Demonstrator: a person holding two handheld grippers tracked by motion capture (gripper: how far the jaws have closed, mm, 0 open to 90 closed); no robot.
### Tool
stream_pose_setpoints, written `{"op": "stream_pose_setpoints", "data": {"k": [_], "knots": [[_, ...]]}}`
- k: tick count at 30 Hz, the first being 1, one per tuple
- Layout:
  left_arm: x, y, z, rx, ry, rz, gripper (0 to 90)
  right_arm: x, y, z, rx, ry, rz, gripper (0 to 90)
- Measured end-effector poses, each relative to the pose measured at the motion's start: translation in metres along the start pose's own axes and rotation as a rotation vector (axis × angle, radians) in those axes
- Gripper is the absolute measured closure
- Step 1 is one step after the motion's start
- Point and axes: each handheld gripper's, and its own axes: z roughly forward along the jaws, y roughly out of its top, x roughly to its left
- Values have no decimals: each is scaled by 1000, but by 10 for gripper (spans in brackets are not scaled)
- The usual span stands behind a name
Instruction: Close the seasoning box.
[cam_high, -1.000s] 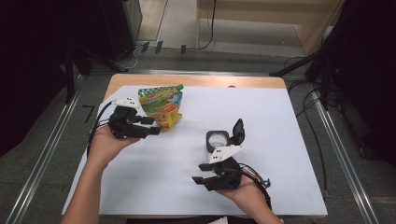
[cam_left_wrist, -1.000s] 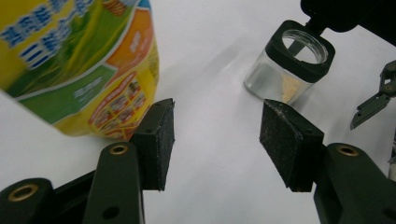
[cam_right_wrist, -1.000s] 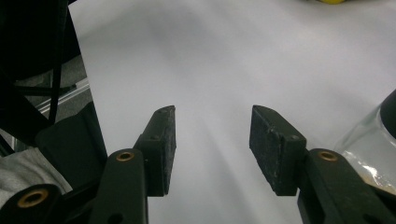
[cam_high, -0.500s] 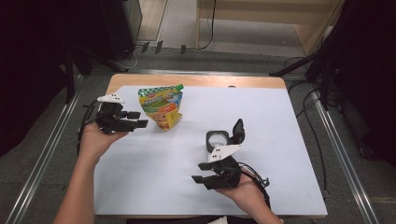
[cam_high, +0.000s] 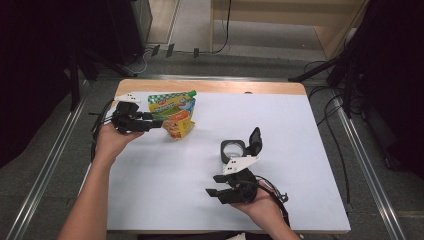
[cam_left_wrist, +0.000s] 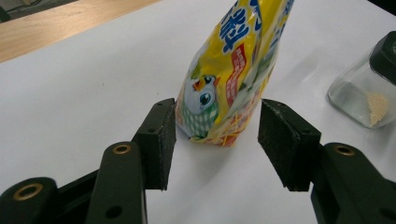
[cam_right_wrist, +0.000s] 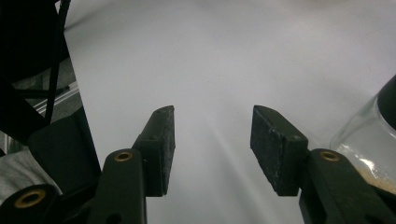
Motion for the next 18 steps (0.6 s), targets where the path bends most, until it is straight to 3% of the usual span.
{"op": "stream_pose_setpoints", "data": {"k": [5,9,15,18], "knots": [[-2,4,10,-16,-8,17,499,4,4,4,-4,2,-5,506],[-1,5,17,-38,-33,8,522,7,12,7,13,-2,-35,500],[-10,10,34,-25,-22,72,539,6,19,13,4,-17,-42,494],[-12,11,37,-49,-18,62,574,8,15,17,-9,-23,-36,493]]}}
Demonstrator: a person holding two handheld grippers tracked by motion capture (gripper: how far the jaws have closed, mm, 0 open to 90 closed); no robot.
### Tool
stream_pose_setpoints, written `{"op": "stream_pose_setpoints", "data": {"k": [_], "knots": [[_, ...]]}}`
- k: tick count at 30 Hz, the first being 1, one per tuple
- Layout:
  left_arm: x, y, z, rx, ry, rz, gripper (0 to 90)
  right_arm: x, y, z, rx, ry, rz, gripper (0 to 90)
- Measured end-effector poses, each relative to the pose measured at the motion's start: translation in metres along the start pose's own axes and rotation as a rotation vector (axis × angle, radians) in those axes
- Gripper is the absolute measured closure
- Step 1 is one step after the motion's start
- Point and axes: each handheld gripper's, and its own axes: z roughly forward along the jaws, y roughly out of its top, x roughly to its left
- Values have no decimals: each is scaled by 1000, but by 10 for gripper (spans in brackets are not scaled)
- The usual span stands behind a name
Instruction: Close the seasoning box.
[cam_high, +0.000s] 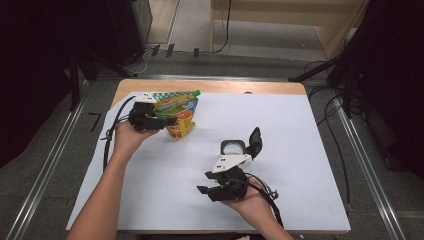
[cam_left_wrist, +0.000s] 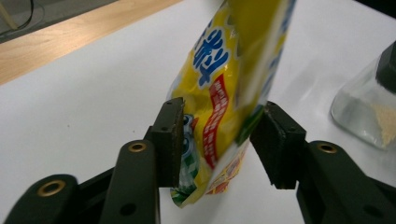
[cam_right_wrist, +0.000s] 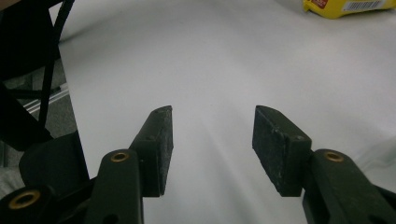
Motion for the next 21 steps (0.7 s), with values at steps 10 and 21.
{"op": "stream_pose_setpoints", "data": {"k": [10,21], "knots": [[-3,1,0,-11,9,-61,730,0,-6,6,4,0,4,495],[-5,6,-7,16,29,-91,806,3,-11,15,27,12,0,496]]}}
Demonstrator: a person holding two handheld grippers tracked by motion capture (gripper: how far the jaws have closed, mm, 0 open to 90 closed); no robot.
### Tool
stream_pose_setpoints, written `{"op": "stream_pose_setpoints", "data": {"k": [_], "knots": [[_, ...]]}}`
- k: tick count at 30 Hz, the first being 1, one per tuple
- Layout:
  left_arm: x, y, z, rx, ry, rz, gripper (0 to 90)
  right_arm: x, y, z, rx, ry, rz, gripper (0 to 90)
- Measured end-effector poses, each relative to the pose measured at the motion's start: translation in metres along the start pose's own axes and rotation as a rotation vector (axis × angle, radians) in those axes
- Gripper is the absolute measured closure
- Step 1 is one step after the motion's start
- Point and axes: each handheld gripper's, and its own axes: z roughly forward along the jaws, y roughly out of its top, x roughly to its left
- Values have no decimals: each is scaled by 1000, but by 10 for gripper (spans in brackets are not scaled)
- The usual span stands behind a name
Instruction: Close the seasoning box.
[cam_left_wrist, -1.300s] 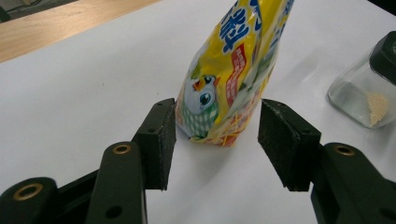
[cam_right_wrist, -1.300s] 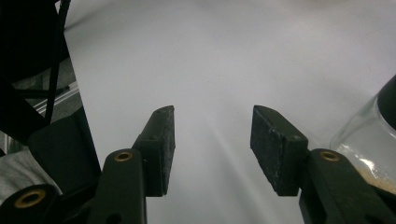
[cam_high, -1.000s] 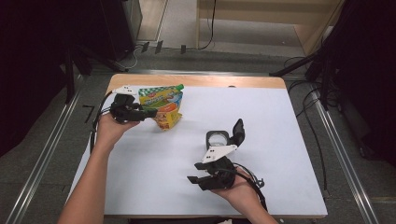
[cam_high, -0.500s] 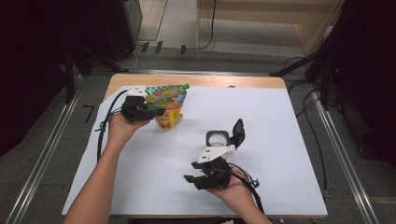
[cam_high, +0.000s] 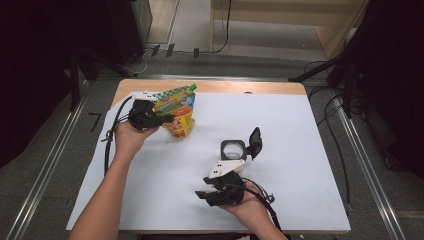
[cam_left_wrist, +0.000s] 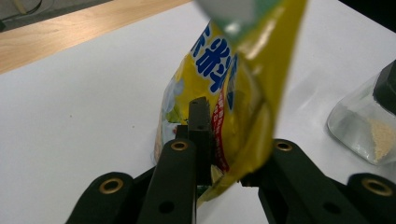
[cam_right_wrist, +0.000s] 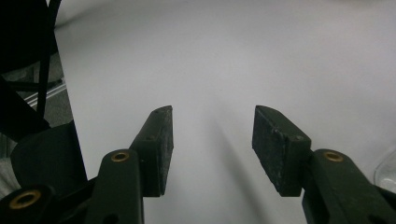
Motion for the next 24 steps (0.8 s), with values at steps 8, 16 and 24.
{"op": "stream_pose_setpoints", "data": {"k": [8,16,24], "knots": [[0,4,-10,30,4,0,823,-2,-1,0,-2,-1,9,497],[-6,8,-21,45,-24,-5,825,-3,-2,0,-7,-2,11,496],[-20,12,-39,30,-81,14,828,-5,-2,1,-20,2,25,469]]}}
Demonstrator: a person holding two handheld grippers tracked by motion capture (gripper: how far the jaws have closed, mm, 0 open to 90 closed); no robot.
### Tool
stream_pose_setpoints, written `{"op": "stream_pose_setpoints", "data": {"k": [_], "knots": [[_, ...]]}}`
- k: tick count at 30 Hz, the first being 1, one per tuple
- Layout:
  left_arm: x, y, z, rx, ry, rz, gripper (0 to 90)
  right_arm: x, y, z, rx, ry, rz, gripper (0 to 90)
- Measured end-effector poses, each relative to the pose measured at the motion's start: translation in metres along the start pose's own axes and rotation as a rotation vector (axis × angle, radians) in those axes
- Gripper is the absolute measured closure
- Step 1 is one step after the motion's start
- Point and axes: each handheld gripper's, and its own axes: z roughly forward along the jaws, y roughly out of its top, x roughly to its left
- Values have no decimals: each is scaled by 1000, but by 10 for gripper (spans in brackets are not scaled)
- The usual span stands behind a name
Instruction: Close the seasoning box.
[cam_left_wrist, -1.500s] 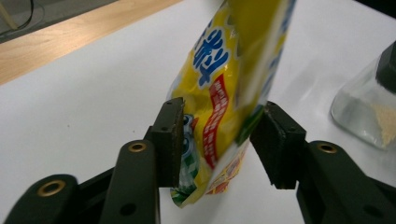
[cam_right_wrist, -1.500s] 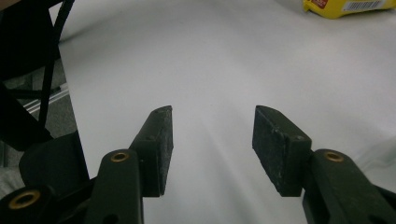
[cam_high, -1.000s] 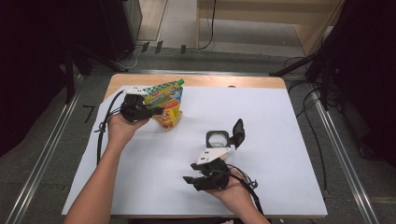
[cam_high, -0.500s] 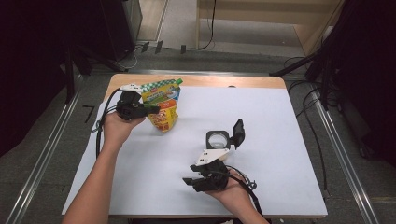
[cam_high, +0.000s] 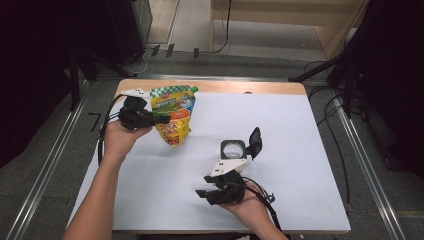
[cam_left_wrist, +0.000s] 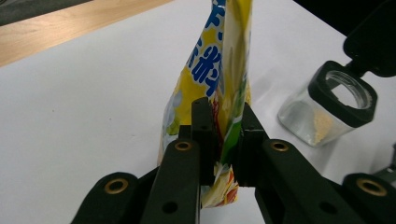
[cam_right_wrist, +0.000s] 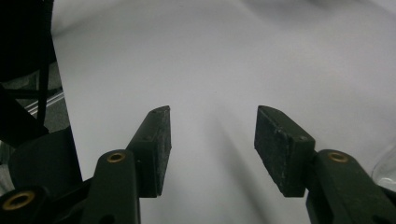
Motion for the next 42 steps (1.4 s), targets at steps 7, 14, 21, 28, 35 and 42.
{"op": "stream_pose_setpoints", "data": {"k": [7,14,21,28,35,42], "knots": [[-15,0,-15,-19,-31,2,828,-4,-1,2,-20,17,8,457],[-32,1,-26,-7,-54,8,829,-6,2,4,-44,12,0,418],[-45,-1,-30,28,-94,1,829,-7,3,7,-52,13,-26,447],[-53,-5,-27,67,-142,6,830,-10,3,12,-71,-40,2,474],[-64,-7,-25,94,-166,10,835,-11,5,18,-80,-44,-7,468],[-78,-7,-24,107,-188,8,841,-11,8,23,-103,-62,-15,477]]}}
